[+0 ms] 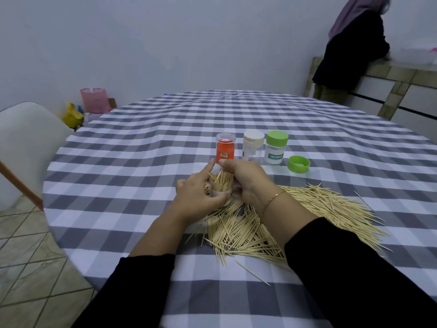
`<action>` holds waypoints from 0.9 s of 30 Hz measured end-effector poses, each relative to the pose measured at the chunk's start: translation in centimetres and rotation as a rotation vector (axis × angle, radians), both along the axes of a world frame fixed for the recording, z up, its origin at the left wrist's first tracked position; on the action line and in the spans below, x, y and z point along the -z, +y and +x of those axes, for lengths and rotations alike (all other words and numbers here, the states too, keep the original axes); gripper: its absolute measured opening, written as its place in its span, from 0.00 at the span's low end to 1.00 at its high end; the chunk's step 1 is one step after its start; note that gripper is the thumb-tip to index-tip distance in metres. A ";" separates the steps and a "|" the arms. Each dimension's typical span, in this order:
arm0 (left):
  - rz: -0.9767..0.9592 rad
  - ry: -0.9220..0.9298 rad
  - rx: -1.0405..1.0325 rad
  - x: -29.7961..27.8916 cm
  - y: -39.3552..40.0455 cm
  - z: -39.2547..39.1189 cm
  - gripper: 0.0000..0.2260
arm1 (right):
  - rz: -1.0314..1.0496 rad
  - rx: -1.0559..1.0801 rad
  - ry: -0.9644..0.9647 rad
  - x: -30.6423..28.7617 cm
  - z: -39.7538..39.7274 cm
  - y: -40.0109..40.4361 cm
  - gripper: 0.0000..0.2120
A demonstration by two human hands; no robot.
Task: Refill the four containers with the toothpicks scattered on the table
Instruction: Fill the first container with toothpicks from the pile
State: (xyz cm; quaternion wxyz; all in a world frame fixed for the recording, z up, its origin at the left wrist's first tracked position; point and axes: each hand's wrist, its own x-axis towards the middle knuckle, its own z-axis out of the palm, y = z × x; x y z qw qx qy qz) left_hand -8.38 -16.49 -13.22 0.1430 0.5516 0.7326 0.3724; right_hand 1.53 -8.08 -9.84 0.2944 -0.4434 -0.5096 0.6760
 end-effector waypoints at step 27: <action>-0.017 -0.090 -0.020 -0.5 -0.3 0.3 0.40 | 1.093 -0.230 -0.477 2.3 1.6 -1.1 0.18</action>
